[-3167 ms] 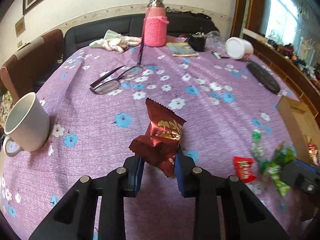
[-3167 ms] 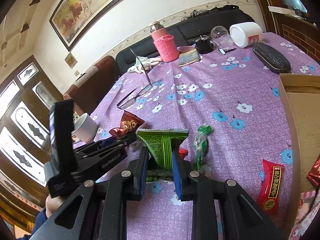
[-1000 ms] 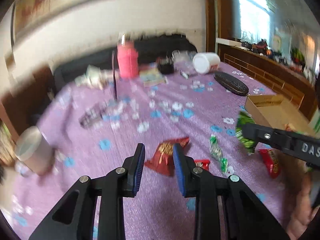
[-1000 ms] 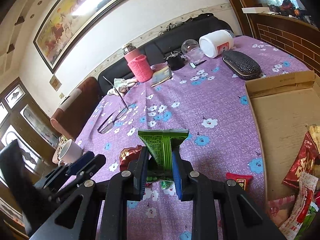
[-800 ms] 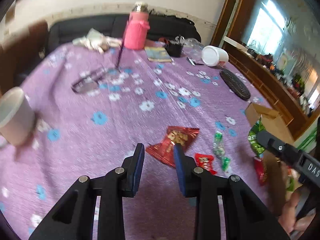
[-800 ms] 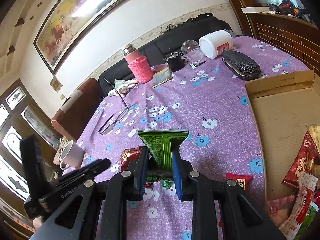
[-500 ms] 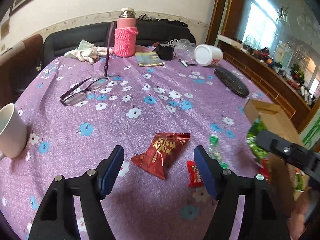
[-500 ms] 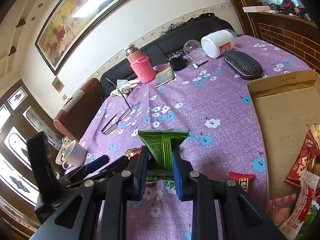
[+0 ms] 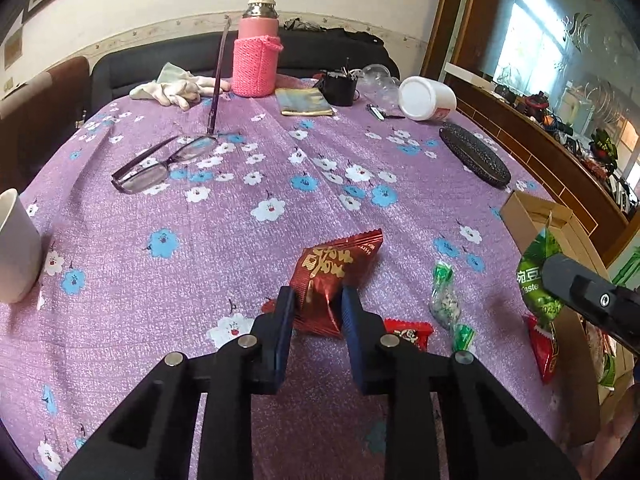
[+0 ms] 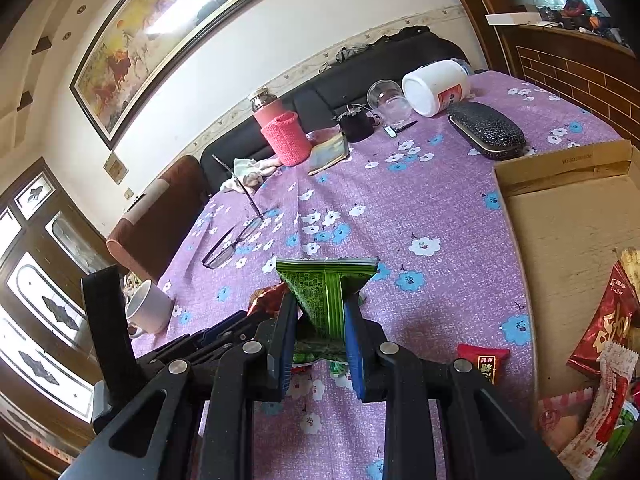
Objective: Organize snacks
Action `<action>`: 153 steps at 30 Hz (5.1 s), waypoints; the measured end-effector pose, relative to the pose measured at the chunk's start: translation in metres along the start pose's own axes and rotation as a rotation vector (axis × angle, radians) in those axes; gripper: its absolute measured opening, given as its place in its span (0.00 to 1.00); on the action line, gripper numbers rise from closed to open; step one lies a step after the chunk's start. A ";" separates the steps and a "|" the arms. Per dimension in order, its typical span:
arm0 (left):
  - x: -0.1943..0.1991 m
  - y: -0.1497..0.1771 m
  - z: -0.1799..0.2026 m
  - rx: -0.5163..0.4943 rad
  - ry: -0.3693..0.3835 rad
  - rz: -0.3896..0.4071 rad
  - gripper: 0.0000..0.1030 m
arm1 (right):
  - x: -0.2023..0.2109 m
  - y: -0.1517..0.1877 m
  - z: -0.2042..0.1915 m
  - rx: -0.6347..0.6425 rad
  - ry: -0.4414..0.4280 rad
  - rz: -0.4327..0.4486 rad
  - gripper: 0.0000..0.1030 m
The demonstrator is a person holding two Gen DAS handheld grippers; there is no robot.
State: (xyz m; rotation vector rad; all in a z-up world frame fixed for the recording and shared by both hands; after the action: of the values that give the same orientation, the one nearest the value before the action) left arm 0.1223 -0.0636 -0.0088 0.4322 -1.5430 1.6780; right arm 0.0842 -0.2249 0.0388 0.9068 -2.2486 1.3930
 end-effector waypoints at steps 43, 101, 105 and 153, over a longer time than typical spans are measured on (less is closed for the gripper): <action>0.006 -0.026 0.031 -0.040 -0.027 -0.012 0.31 | 0.010 -0.013 0.021 -0.057 0.002 0.029 0.24; -0.012 0.006 0.234 -0.211 0.326 -0.107 0.42 | 0.109 -0.062 0.188 -0.448 0.335 0.238 0.31; 0.005 0.000 0.209 -0.199 0.301 -0.088 0.42 | 0.104 -0.067 0.162 -0.349 0.278 0.247 0.31; 0.009 -0.001 0.005 0.044 -0.045 -0.021 0.19 | -0.039 0.010 0.008 -0.061 -0.083 -0.277 0.32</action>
State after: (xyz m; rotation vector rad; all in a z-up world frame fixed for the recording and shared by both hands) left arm 0.1159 -0.0653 -0.0007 0.5106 -1.5317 1.6991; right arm 0.1062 -0.2155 0.0056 1.2210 -2.1117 1.1776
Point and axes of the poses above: each gripper's, at about its wrist camera, not at the fingertips, and x roughly against the way its jaws point, z to its right, y to its underside, the point moved 4 cm from there along -x, roughly the way its jaws point, and after that the axes turned 5 degrees about y, right-handed, at the moved point
